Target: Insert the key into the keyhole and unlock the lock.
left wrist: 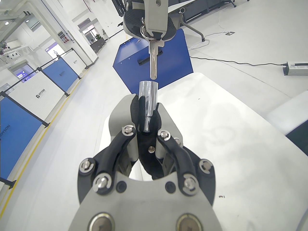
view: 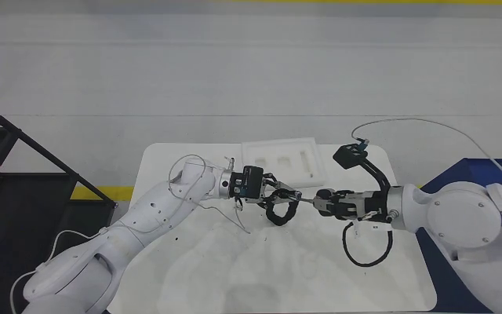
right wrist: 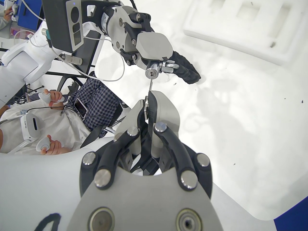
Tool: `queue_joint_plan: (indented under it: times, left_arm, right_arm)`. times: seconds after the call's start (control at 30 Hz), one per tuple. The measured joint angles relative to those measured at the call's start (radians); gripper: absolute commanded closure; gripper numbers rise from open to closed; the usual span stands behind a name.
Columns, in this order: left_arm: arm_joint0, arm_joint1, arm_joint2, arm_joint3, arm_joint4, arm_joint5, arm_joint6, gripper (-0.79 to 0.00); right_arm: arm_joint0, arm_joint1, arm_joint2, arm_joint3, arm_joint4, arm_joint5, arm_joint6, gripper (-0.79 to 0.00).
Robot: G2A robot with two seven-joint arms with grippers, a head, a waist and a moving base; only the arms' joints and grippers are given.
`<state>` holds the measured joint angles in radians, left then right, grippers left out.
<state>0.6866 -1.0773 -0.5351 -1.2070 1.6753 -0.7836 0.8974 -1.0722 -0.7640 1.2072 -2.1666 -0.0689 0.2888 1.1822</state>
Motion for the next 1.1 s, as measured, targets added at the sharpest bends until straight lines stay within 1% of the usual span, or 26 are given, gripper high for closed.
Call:
queue_joint_plan:
  times: [0.27,1.1]
  left_arm:
    - [0.001,-0.007,-0.004,0.008,0.000,-0.035,0.007,0.000]
    - [0.002,-0.028,-0.019,0.035,0.004,-0.068,0.007,0.000]
  right_arm:
    - [0.006,-0.001,-0.009,-0.001,-0.018,-0.001,-0.002,0.000]
    - [0.026,-0.007,-0.027,0.016,-0.023,-0.013,0.008,0.000]
